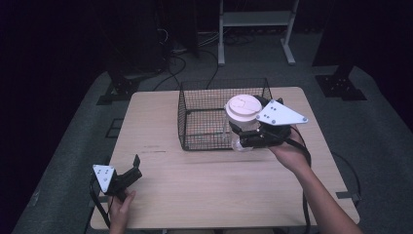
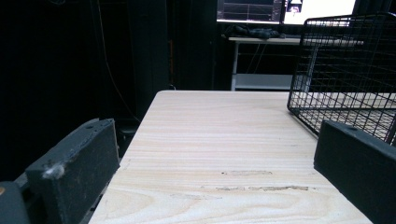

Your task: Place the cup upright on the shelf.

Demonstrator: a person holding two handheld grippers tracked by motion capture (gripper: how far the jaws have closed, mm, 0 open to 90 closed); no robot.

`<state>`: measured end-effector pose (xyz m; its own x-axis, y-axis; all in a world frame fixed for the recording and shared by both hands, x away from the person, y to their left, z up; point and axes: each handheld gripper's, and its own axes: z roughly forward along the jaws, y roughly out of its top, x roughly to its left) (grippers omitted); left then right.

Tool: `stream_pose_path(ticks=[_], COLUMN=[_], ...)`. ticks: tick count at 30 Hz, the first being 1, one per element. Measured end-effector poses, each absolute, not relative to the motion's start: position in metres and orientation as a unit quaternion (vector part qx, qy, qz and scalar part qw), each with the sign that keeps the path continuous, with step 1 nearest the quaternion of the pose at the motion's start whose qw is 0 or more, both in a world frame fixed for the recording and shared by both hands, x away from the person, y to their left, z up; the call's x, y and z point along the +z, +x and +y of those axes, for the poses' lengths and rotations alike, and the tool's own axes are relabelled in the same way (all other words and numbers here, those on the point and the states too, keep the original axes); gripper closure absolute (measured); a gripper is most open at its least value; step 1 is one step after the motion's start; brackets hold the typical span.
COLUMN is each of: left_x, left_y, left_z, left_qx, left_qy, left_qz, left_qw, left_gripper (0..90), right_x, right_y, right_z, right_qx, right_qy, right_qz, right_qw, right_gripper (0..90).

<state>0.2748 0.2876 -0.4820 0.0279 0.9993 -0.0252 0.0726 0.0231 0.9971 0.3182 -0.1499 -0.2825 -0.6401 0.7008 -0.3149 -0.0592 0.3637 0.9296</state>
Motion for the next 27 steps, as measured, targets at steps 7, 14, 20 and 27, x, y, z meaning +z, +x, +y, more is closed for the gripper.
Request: stream_pose_path(ticks=[7,14,20,27], left_x=[-0.482,-0.482,-0.482,-0.482], left_y=[0.275,0.275,0.275,0.275], left_z=[0.288,0.288,0.288,0.289], left_qx=[0.468,0.467,0.466,0.466], left_qy=[0.519,0.517,0.518,0.516], left_qz=[0.516,0.518,0.518,0.519], left_qw=[0.495,0.496,0.495,0.497], left_gripper=[0.0,0.0,0.0,0.0], right_x=[-0.274,-0.269,-0.27,-0.275], right_y=[0.328,0.342,0.354,0.372], right_z=[-0.147,-0.142,-0.138,-0.133], right_qx=[0.524,0.525,0.525,0.518], right_qy=[0.218,0.222,0.226,0.233], right_qz=[0.738,0.735,0.731,0.733], right_qw=[0.365,0.368,0.372,0.374], right_gripper=[4.1,4.1,4.1,4.1])
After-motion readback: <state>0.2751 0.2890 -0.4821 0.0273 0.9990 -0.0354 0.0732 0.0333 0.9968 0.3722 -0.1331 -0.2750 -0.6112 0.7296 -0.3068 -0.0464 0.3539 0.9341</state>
